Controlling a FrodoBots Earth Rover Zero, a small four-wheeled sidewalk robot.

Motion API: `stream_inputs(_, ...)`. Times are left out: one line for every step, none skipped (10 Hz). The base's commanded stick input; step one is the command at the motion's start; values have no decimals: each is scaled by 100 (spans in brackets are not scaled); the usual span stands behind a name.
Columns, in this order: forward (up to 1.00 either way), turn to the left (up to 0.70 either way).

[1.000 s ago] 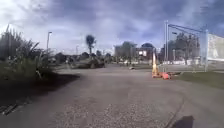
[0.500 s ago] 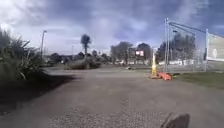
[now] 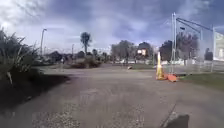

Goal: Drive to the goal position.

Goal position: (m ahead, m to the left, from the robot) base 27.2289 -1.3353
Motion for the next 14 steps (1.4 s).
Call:
stream_inputs(70, -6)
stream_inputs(70, -5)
stream_inputs(70, -5)
stream_inputs(70, -5)
stream_inputs(70, -5)
stream_inputs(70, -5)
stream_inputs(70, -6)
stream_inputs(70, -6)
stream_inputs(70, -5)
stream_inputs(70, -18)
stream_inputs(70, -18)
stream_inputs(70, -18)
stream_inputs(70, -18)
stream_inputs(70, -18)
